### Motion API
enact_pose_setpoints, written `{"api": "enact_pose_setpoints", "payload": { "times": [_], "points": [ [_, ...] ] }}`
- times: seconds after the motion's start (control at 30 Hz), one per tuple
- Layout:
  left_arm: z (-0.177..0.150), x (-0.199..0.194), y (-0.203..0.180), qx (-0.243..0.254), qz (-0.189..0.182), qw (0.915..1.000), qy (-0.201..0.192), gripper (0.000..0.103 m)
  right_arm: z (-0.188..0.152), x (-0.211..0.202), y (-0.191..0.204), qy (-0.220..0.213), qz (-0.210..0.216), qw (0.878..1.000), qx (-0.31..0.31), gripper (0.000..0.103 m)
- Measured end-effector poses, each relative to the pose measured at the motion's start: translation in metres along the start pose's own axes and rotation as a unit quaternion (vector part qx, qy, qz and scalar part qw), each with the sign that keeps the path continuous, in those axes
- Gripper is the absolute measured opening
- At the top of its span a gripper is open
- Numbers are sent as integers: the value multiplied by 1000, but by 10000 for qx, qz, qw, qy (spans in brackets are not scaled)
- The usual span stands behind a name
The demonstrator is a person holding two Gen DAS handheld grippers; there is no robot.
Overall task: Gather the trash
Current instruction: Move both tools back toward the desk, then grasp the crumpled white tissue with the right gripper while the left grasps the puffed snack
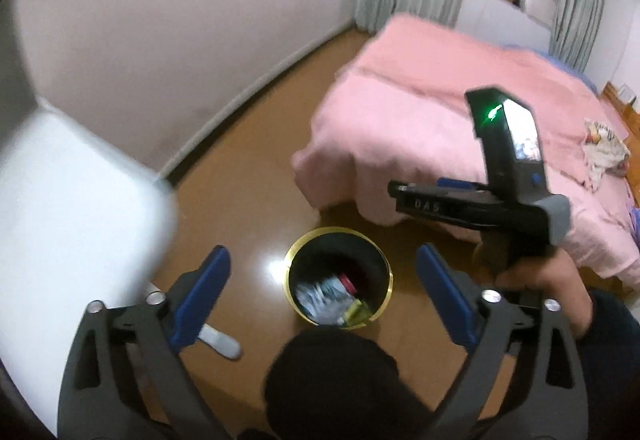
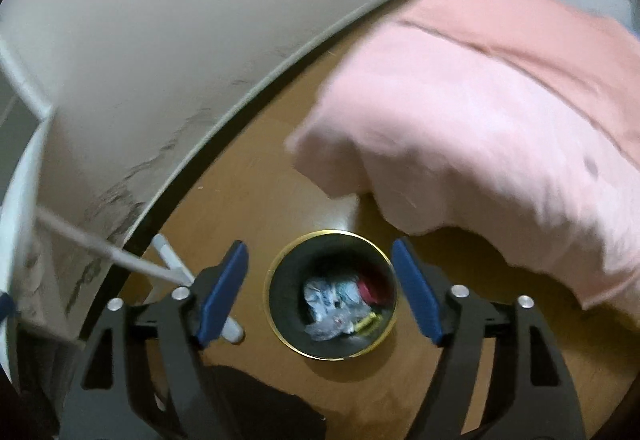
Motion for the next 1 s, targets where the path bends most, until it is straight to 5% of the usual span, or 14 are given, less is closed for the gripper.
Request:
{"api": "enact_pose_setpoints", "payload": {
  "times": [0.23,0.3,0.43,0.6,0.83,1.0],
  "points": [
    [-53,-113,148,-1006,1126,9868,-592,96,-16,-75,155,-392,1157,9835,-1332,73],
    [-79,-138,197,-1413,1558,9758,-603,96,-31,-89,208,-335,1562,9704,-1810,73],
    [-141,-187,286,-2280,2321,9440,-558,96,-74,-113,338,-125,2349,9255,-2969,73],
    [-214,-239,355,-3287,2751,9015,-595,96,-93,-123,454,-36,2758,8894,-3645,72],
    [-289,-276,405,-3883,3114,8656,-556,96,-49,-78,577,10,2370,8935,-3814,73],
    [-314,-292,450,-4189,3190,8486,-516,96,-23,-31,630,179,1988,8986,-3907,73]
  ]
}}
Point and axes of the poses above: each gripper's, at about its wrist camera, not at the fingertips, and x roughly the way its jaws point, y to its left, z to its top, the point moved 7 cm from there along x, roughly the way its jaws point, and after that the axes turned 7 degrees about y, right-handed, at the moved point
